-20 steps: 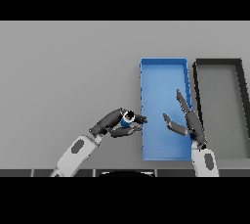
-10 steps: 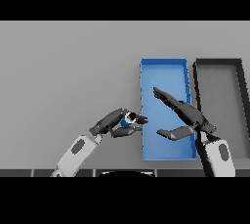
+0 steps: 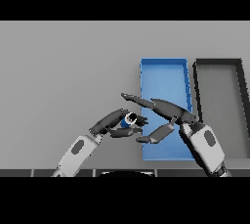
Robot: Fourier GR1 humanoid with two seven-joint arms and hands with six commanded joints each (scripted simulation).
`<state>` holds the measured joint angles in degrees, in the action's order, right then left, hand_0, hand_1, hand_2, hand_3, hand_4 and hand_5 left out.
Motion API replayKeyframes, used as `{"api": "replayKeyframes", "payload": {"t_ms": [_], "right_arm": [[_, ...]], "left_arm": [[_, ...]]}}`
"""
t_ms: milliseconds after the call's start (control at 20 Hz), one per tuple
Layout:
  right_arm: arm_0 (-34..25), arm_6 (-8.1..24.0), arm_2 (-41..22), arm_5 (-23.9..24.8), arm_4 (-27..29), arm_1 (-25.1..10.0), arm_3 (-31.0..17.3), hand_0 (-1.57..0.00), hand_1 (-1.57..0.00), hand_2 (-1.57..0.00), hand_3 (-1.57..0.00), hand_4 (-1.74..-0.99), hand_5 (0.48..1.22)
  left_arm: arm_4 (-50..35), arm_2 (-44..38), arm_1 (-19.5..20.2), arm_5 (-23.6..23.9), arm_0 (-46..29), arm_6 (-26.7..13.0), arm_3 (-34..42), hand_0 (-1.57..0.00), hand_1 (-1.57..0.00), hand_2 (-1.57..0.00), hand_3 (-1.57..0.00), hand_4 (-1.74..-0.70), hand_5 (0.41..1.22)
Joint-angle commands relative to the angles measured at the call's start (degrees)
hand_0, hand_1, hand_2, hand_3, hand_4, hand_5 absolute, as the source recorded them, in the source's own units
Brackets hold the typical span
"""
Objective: Pick up the blue pipe and place it into the blue bin.
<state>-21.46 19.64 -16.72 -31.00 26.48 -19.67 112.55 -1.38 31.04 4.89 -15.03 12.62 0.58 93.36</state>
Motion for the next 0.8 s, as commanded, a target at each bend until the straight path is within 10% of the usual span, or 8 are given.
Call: {"api": "replayKeyframes", "payload": {"t_ms": [0, 450, 600, 750], "right_arm": [[-1.0, -0.2, -0.7, -0.9, -0.6, 0.4, -0.4, 0.00, 0.00, 0.00, 0.00, -1.270, 0.510], [-9.5, 5.0, -5.3, -1.7, -2.3, 7.8, -8.0, -0.02, -0.03, -0.05, -0.03, -1.236, 0.493], [-10.7, 4.5, -6.6, -2.9, -4.0, 9.4, -9.7, -0.47, -0.49, -0.49, -0.52, -1.365, 0.477], [-13.0, 3.5, -6.7, -2.1, -2.3, 10.7, -10.8, -1.01, -1.02, -1.02, -0.88, -1.527, 0.570]], "left_arm": [[-0.2, -0.5, 0.0, -0.3, 0.0, 0.0, -0.6, -1.57, -1.57, -1.57, -1.49, -1.63, 1.221], [0.6, -1.8, -1.2, -2.4, -0.3, -0.5, -1.4, -1.57, -1.57, -1.57, -1.56, -1.52, 1.221], [4.9, -0.7, 0.4, -1.8, 1.0, -2.6, -1.0, -1.57, -1.53, -1.57, -1.12, -1.63, 1.221], [4.4, -1.3, -0.8, -1.3, 0.9, -1.4, -0.4, -1.57, -1.55, -1.57, -1.28, -1.68, 1.221]]}}
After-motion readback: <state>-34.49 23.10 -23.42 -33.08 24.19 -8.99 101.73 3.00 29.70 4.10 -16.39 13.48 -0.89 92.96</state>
